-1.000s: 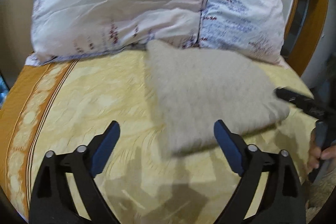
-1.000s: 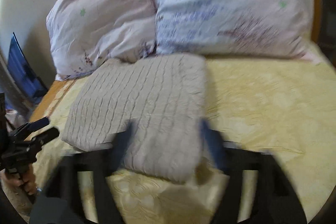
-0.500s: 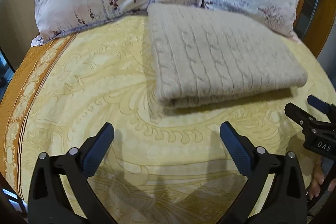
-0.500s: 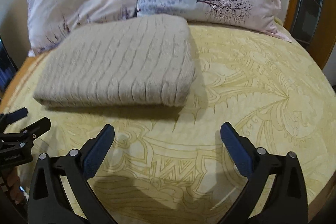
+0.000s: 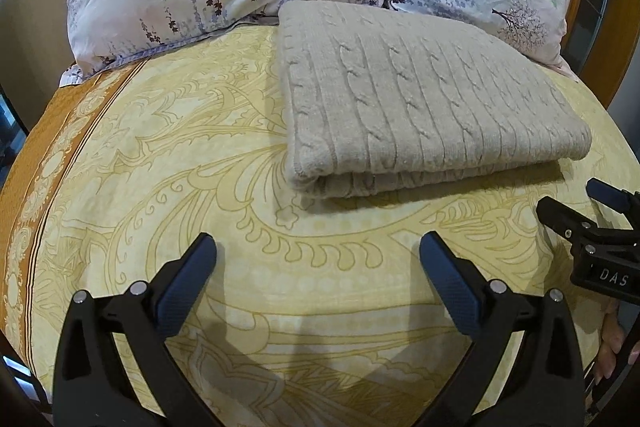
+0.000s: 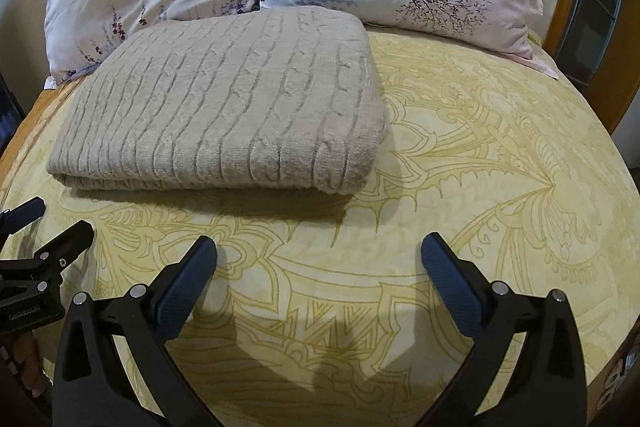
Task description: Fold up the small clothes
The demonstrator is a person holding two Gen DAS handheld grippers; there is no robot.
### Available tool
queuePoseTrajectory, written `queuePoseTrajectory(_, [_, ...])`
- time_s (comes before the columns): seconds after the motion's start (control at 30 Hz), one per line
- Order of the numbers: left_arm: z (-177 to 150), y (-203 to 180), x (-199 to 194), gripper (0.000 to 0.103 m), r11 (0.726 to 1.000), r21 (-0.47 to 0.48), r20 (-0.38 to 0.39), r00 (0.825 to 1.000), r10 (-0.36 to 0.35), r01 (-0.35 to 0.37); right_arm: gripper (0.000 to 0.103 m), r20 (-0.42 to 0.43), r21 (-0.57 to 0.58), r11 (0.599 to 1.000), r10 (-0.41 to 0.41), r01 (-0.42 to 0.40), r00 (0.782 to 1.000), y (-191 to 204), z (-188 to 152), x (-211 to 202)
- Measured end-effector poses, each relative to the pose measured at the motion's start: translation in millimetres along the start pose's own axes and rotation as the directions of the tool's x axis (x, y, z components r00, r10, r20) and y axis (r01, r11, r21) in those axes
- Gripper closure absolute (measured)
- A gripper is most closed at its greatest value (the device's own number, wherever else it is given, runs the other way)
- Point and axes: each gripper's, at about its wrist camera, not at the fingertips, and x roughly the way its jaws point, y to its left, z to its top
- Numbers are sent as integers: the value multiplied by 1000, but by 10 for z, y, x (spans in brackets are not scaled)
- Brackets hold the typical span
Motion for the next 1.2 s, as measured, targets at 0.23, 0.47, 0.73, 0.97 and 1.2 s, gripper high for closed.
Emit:
queuePoseTrajectory(0.23, [14, 9, 11, 2, 1000, 1, 1, 1000, -2, 2, 1, 0, -1, 1000, 0, 0, 1000, 2, 0, 4])
queuePoseTrajectory(0.47, [20, 6, 10, 2, 1000, 3, 1, 1000, -2, 2, 1, 1, -1, 1000, 1, -1, 1000, 3, -3, 3])
queuePoseTrajectory(0.73, [18, 3, 6, 2, 1000, 0, 3, 1000, -2, 2, 1, 1, -4, 1000, 2, -2, 1000, 7, -7, 1])
queuePoseTrajectory(0.97, [25, 2, 8, 2, 1000, -1, 9, 1000, -1, 1, 1, 1, 0, 1000, 0, 0, 1000, 8, -9, -1])
queuePoseTrajectory(1.2, [2, -1, -11, 2, 1000, -3, 16, 1000, 0, 0, 1, 1, 0, 1000, 0, 0, 1000, 5, -13, -4])
